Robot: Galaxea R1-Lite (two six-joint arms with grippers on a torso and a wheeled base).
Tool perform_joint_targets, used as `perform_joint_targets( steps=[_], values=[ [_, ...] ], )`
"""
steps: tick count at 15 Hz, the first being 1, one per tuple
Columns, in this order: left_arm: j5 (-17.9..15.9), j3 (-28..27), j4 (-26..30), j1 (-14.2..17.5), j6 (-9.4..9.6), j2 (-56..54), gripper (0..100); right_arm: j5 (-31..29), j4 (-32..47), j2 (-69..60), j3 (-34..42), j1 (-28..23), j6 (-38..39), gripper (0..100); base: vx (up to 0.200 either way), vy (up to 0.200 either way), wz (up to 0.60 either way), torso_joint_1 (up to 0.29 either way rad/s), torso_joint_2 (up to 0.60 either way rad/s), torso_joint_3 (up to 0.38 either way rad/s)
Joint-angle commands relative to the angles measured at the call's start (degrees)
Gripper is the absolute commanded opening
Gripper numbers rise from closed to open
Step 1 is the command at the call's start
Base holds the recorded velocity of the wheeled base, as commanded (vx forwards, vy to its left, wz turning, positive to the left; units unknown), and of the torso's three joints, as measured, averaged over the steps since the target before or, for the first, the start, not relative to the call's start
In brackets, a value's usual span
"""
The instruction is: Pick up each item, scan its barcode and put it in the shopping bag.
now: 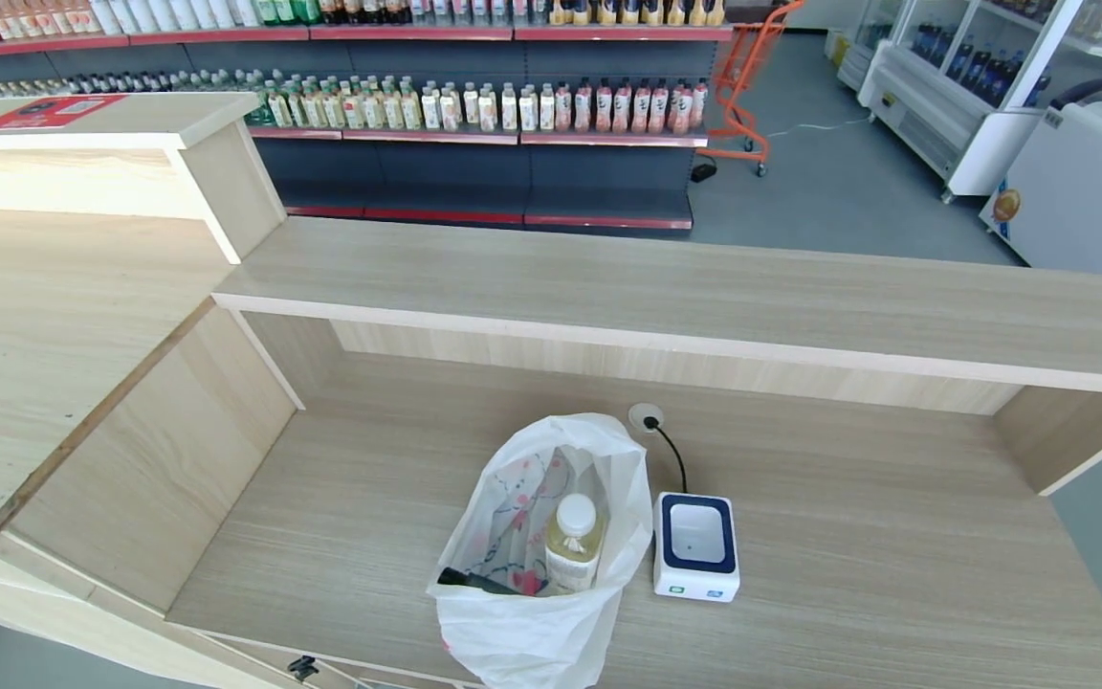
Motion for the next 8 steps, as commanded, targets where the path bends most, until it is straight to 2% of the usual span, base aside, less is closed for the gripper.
perform_joint_targets(
  steps=[1,8],
  values=[
    [0.0,0.0,0.0,0.0,-0.03,0.0,100,0.0,0.0,0.2,0.0,0.0,0.0,0,0.0,0.0,0.0,0.0,0.0,0.0],
    [0.0,0.0,0.0,0.0,-0.03,0.0,100,0.1,0.0,0.2,0.0,0.0,-0.1,0,0.0,0.0,0.0,0.0,0.0,0.0]
  ],
)
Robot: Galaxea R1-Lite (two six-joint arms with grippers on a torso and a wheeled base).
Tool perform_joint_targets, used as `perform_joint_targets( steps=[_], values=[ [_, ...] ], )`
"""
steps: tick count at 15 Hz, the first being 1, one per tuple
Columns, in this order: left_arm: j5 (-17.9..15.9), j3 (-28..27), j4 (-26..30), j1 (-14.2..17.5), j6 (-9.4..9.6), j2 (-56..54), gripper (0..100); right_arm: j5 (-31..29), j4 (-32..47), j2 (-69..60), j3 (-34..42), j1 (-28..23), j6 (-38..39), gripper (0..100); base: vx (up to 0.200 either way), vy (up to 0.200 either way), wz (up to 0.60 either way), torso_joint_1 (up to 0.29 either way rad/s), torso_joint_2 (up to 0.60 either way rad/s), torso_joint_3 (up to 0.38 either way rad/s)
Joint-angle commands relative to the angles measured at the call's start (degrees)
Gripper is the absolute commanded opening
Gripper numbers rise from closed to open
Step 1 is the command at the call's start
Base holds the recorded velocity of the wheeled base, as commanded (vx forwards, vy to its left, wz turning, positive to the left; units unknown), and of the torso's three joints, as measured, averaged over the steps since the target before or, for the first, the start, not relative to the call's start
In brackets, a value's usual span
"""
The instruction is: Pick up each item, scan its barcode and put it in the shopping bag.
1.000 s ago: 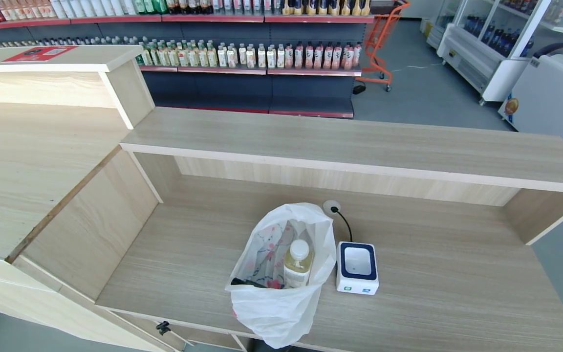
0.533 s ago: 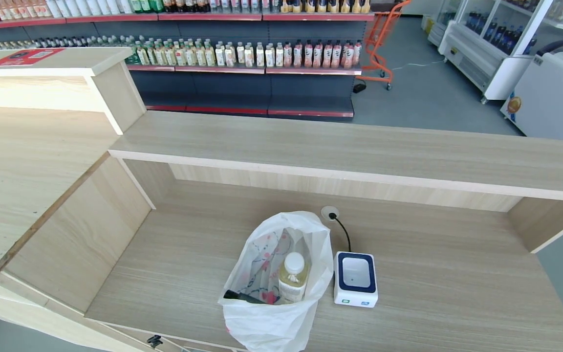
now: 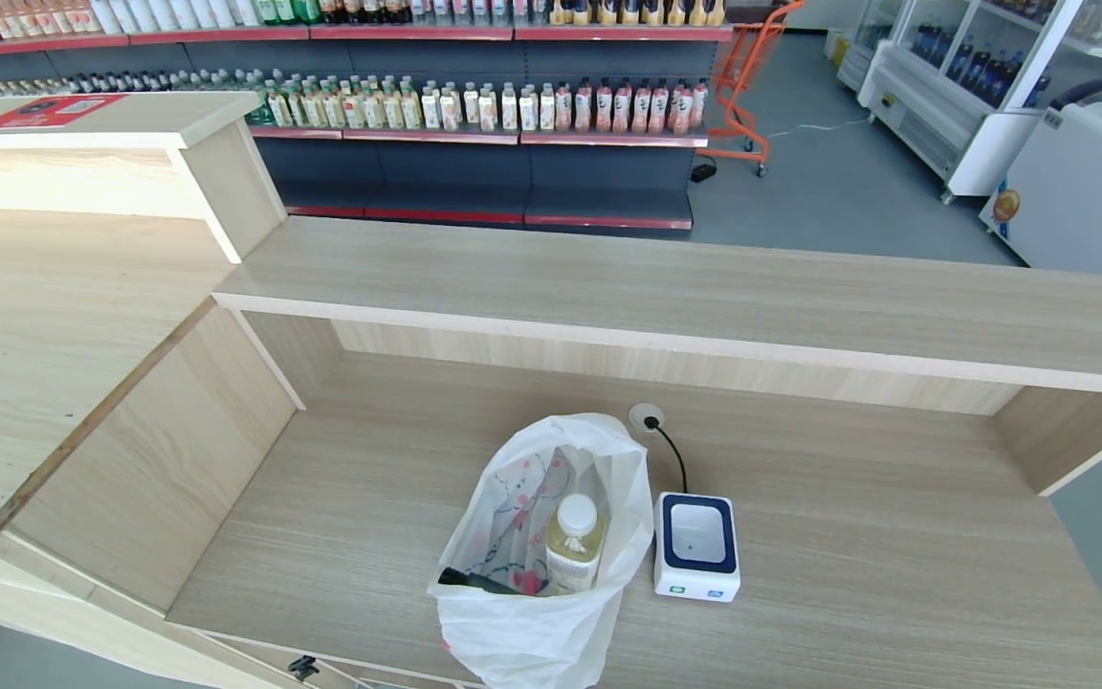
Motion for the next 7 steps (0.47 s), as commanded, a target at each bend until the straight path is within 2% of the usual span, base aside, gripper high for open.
perform_joint_targets(
  steps=[1,7],
  values=[
    [0.0,0.0,0.0,0.0,0.0,0.0,100,0.0,0.0,0.1,0.0,0.0,-0.1,0,0.0,0.0,0.0,0.0,0.0,0.0],
    [0.0,0.0,0.0,0.0,0.0,0.0,100,0.1,0.1,0.1,0.0,0.0,-0.6,0,0.0,0.0,0.0,0.0,0.0,0.0]
  ],
)
